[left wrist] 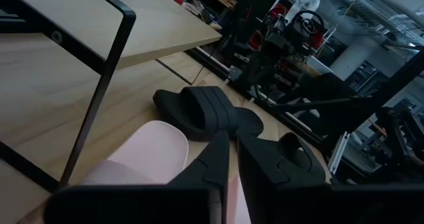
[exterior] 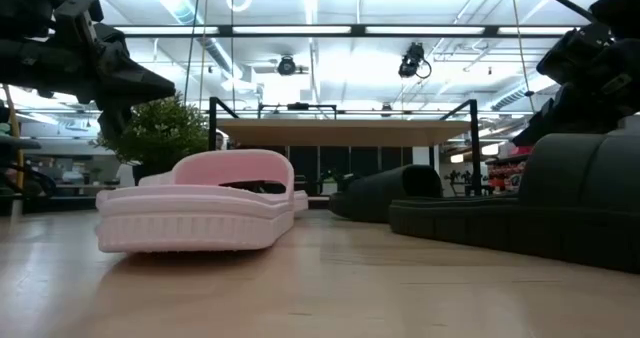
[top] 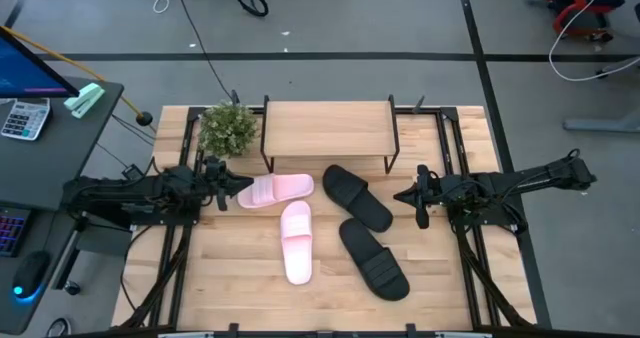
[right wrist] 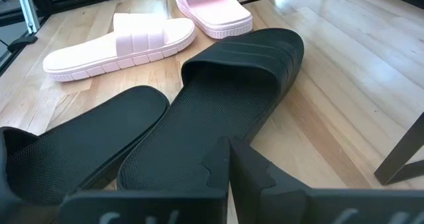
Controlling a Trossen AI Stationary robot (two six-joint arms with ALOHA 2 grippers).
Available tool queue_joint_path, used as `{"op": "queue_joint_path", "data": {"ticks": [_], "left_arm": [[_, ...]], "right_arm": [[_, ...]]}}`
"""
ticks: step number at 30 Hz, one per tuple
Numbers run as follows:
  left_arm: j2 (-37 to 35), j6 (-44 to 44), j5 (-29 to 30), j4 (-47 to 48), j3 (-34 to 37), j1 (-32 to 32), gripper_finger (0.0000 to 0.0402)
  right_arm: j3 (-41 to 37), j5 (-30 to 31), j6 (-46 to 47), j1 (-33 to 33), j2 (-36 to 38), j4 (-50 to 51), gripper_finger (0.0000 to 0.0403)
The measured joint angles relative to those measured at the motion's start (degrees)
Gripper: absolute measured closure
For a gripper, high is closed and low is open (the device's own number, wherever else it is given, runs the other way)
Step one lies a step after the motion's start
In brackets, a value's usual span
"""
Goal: Pick and place slides into the shelf
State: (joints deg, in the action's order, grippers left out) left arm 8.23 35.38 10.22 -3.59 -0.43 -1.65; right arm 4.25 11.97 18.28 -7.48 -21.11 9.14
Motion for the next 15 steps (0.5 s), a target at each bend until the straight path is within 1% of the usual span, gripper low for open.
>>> {"op": "queue_joint_path", "data": {"ticks": [6,15], "left_arm": [[0.0,0.0,0.0,0.0,0.0,0.0,0.0374],[0.0,0.0,0.0,0.0,0.0,0.0,0.0361]], "right_arm": [[0.0,0.0,0.0,0.0,0.0,0.0,0.0389],[0.0,0.0,0.0,0.0,0.0,0.0,0.0389]]}}
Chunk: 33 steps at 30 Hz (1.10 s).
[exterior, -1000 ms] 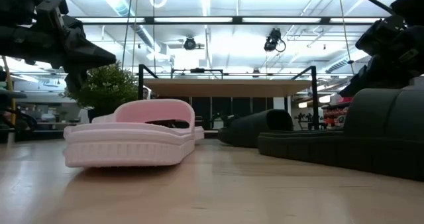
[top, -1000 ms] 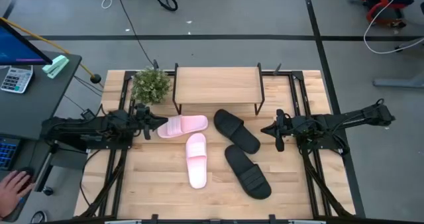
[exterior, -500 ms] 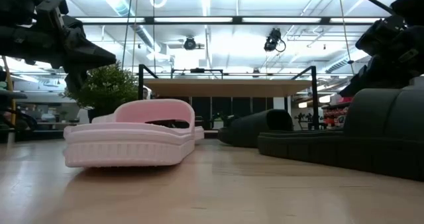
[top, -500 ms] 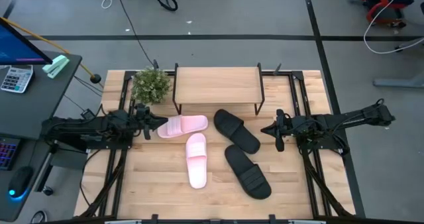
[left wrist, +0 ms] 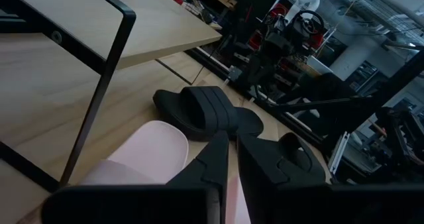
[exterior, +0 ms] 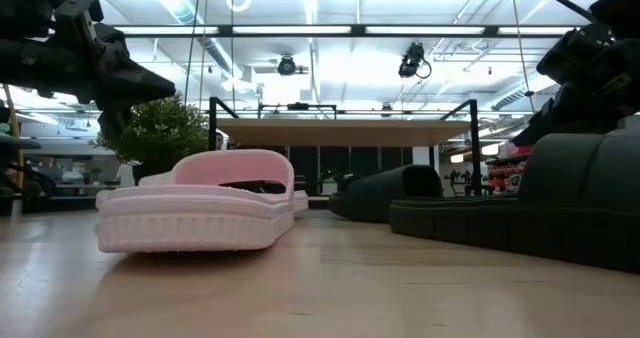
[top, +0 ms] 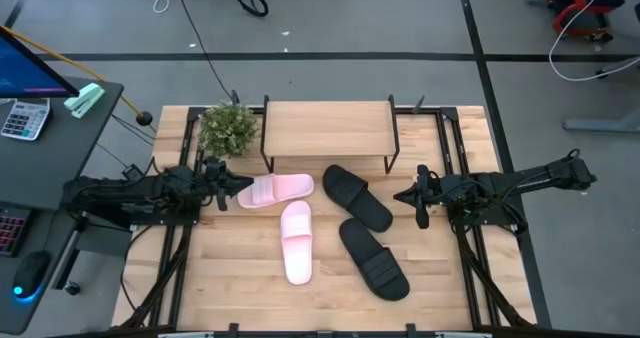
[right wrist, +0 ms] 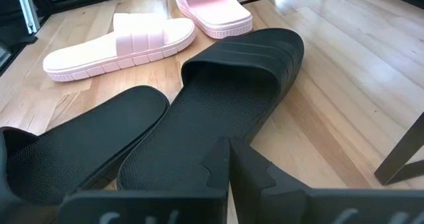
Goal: Pick and place slides into the shelf
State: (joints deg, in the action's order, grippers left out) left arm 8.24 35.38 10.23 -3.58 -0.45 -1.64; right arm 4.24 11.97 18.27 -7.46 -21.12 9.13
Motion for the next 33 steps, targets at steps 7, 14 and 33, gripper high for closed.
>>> {"op": "queue_joint_path", "data": {"ticks": [7,14,33], "left_arm": [[0.0,0.0,0.0,0.0,0.0,0.0,0.0368],[0.0,0.0,0.0,0.0,0.0,0.0,0.0373],[0.0,0.0,0.0,0.0,0.0,0.0,0.0373]], "right_arm": [[0.0,0.0,0.0,0.0,0.0,0.0,0.0389],[0.0,0.0,0.0,0.0,0.0,0.0,0.0389],[0.0,0.0,0.0,0.0,0.0,0.0,0.0389]]}}
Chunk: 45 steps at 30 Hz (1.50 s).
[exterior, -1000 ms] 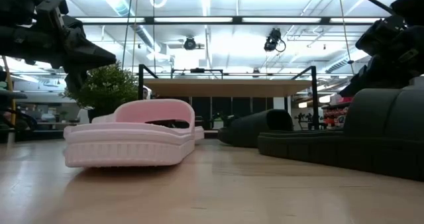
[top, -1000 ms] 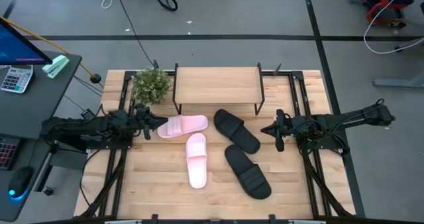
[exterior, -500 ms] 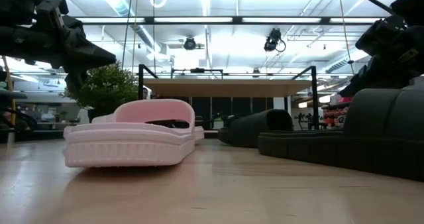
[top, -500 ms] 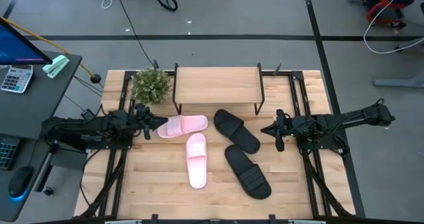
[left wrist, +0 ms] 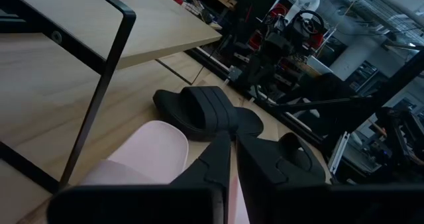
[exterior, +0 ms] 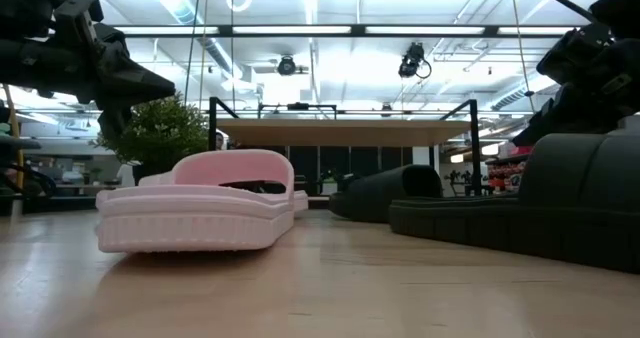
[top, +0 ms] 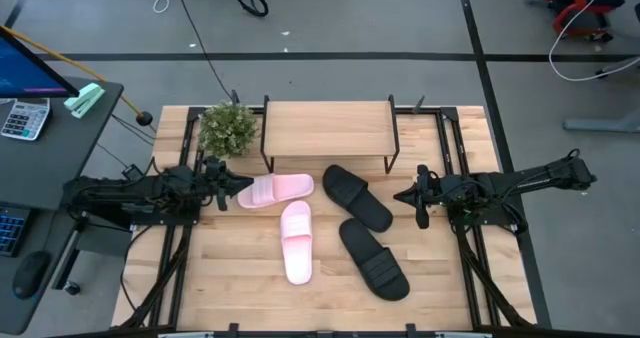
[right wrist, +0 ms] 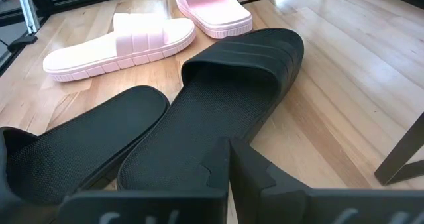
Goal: Pick and place slides into the shelf
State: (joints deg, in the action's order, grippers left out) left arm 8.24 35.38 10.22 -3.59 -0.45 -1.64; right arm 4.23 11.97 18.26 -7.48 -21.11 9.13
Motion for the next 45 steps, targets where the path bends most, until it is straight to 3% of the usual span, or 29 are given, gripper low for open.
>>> {"op": "queue_joint_path", "data": {"ticks": [36,41,45], "left_arm": [[0.0,0.0,0.0,0.0,0.0,0.0,0.0361],[0.0,0.0,0.0,0.0,0.0,0.0,0.0369],[0.0,0.0,0.0,0.0,0.0,0.0,0.0374]], "right_arm": [[0.0,0.0,0.0,0.0,0.0,0.0,0.0389],[0.0,0.0,-7.2,0.0,0.0,0.0,0.0389],[0.0,0.0,-7.6,0.0,0.0,0.0,0.0389]]}}
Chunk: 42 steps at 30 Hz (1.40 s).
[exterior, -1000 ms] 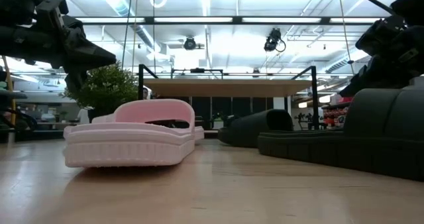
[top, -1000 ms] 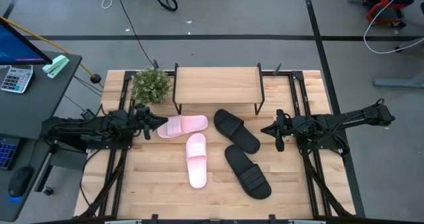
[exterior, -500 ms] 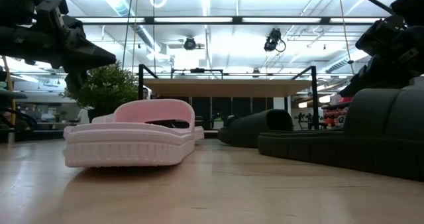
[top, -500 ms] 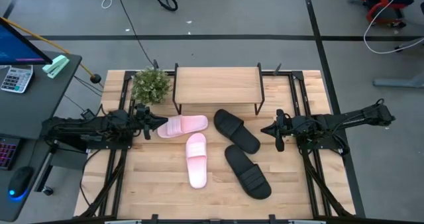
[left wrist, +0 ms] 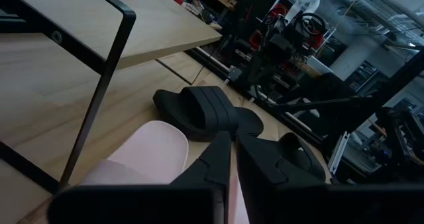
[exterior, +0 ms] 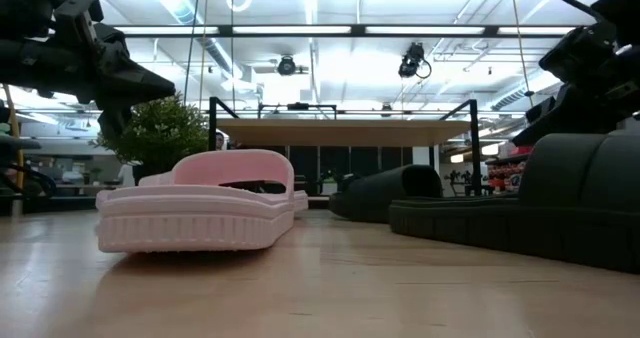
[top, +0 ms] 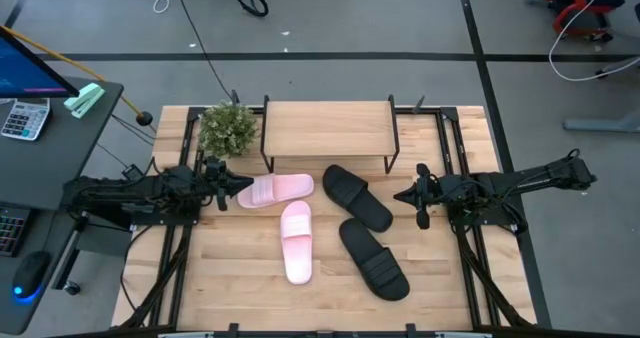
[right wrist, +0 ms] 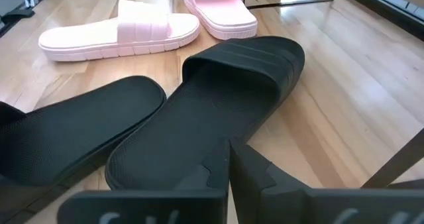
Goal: Pick and place slides into the shelf
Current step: Put the top black slide on the shelf
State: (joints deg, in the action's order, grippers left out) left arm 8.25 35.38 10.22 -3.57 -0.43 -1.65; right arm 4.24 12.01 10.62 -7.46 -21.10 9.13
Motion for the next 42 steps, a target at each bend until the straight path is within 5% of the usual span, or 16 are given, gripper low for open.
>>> {"op": "queue_joint_path", "data": {"ticks": [7,22,30,36,42], "left_arm": [[0.0,0.0,0.0,0.0,0.0,0.0,0.0366],[0.0,0.0,0.0,-0.2,0.0,0.0,0.0374],[0.0,-0.1,0.1,-8.0,0.0,0.0,0.0364],[0.0,-11.5,5.4,-20.1,-0.3,0.0,0.0367],[0.2,-16.6,3.7,-12.6,-9.7,0.0,0.0376]], "right_arm": [[0.7,-0.1,3.0,0.0,0.0,-0.3,0.0389],[16.1,-3.5,3.6,0.0,0.0,-1.4,0.0389],[21.1,-3.5,10.3,0.0,-1.3,-1.4,0.0389],[24.4,-3.5,10.2,0.0,-4.7,-1.4,0.0389],[29.2,-3.5,8.5,-0.1,-9.9,-1.4,0.0389]]}}
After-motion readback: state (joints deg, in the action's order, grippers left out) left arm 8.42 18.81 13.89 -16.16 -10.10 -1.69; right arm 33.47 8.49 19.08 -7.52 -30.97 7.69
